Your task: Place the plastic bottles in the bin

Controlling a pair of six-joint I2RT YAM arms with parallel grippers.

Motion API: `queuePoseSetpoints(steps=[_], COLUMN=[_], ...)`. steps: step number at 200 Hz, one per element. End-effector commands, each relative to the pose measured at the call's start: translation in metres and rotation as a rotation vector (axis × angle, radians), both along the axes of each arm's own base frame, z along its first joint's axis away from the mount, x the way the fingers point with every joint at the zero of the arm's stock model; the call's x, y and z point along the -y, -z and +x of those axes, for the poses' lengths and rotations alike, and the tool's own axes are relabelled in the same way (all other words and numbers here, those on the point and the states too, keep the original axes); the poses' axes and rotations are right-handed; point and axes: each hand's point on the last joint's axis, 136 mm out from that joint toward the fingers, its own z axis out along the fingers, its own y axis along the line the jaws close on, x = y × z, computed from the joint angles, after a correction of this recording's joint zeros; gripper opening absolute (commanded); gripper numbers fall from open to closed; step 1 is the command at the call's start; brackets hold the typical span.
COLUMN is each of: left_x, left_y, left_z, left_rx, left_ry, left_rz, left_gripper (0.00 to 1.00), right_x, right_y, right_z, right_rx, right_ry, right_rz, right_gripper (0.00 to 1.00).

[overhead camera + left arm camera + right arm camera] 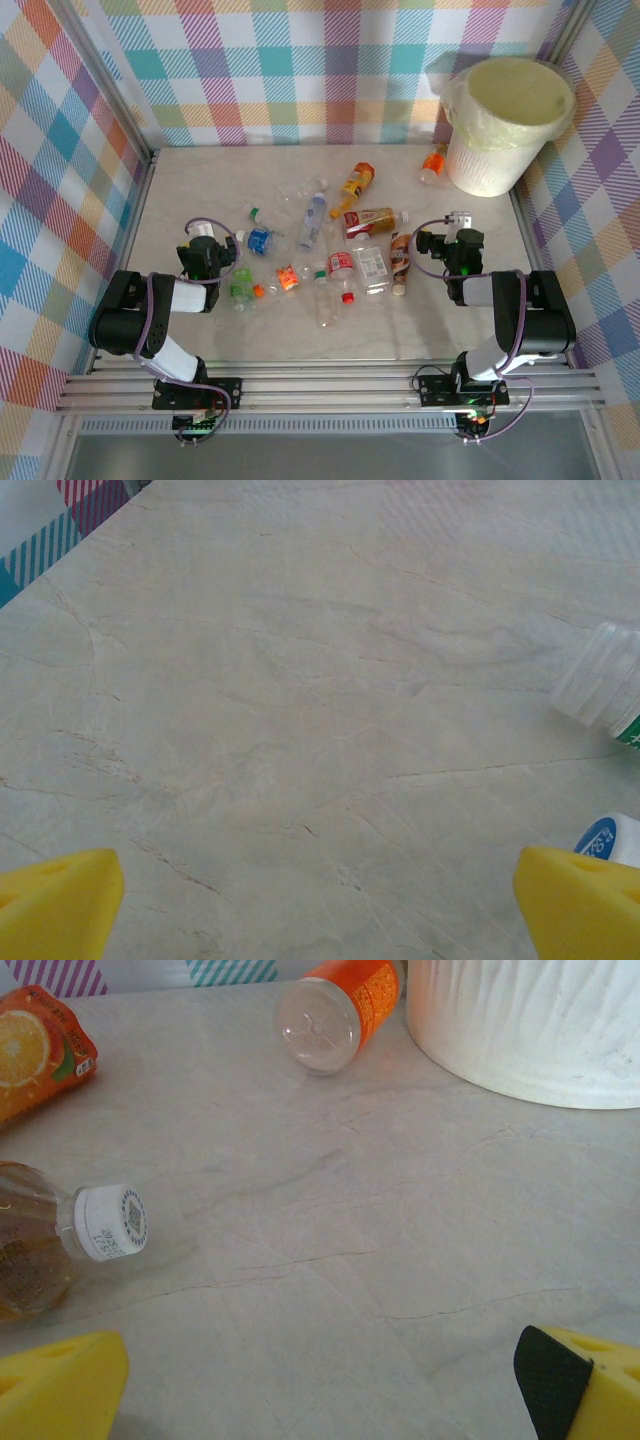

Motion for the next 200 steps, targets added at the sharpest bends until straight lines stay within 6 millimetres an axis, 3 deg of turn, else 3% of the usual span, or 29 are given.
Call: queuePoseSetpoints(steps=[1,72,105,146,200], left_x=[0.001,0.002,0.01,-0.002,0.008], left_y=[-0.015,-0.016,-0.022,-0.065,-0.099], left_z=[0.007,0.006,0.008,0.0,-0.016], left_rx=[0.053,0.06,0.046,0.053,0.027], left_ry=[-0.004,-0.002,0.051,-0.027,-0.07], left_rz=[0.004,0.003,0.002,-0.005,-0.251], left_gripper=[1.0,1.0,1.0,1.0,1.0], right_x=[-0.002,-0.004,-0.01,-0.018,-0.039], right_y=[-0.011,-0.013,-0.034,-0.063,-0.061], right_z=[0.004,0.003,-0.002,-0.015,-0.034], right_rx=[0.043,0.047,0.031,-0.024,-0.3], right_ry=[0.001,-0.009,-0.047,-0.052,-0.013], right_rz=[0.014,0.013,0.015,0.115,0.396], right_gripper=[1.0,1.0,1.0,1.0,1.0])
